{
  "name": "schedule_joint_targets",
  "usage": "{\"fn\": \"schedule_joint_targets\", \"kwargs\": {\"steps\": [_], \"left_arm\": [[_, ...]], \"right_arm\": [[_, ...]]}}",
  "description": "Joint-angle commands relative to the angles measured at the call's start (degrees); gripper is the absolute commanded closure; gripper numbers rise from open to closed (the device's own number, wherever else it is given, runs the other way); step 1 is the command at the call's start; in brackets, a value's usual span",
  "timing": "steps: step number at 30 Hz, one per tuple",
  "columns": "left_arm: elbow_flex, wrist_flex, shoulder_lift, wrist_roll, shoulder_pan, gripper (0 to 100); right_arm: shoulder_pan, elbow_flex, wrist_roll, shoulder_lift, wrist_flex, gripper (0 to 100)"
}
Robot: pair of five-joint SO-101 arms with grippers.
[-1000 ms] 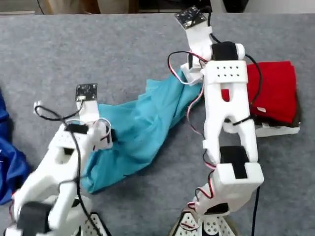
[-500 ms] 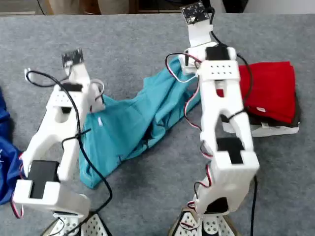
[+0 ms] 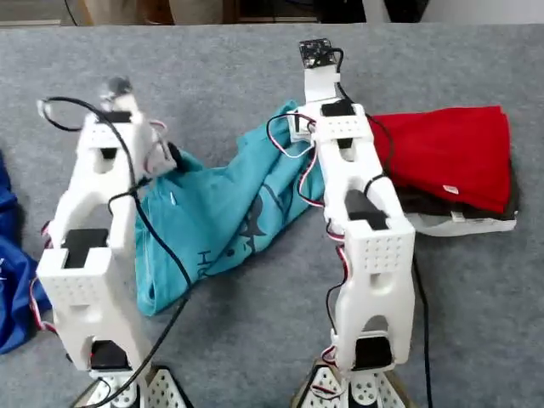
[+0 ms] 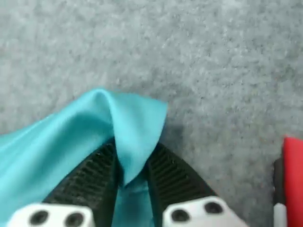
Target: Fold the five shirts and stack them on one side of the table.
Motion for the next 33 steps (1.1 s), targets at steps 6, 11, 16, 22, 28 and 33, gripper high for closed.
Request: {"fn": "schedule_joint_targets", "kwargs": {"steps": [6, 11, 16, 22, 28, 33], "left_arm": [[-26.64, 30.86, -0.04, 7.03, -5.10, 70], [-16.97, 30.95, 5.76, 4.92, -5.19, 85], [-11.78, 30.95, 5.49, 4.57, -1.67, 95], [-11.69, 27.16, 4.79, 4.57, -0.18, 88], [-12.92, 24.53, 4.97, 8.18, 2.73, 86], [-15.21, 23.38, 5.14, 11.08, 2.90, 86]], "right_arm": [[0.04, -7.16, -1.41, 3.91, -1.05, 99.5], [1.01, -6.90, -5.45, 3.82, -1.05, 99.5], [1.10, -7.08, -5.45, 3.91, -1.05, 99.5], [1.10, -6.90, -5.63, 3.82, -1.05, 99.5], [1.19, -6.99, -5.45, 3.82, -1.05, 99.5], [1.19, -6.99, -5.45, 3.82, -1.05, 99.5]]}}
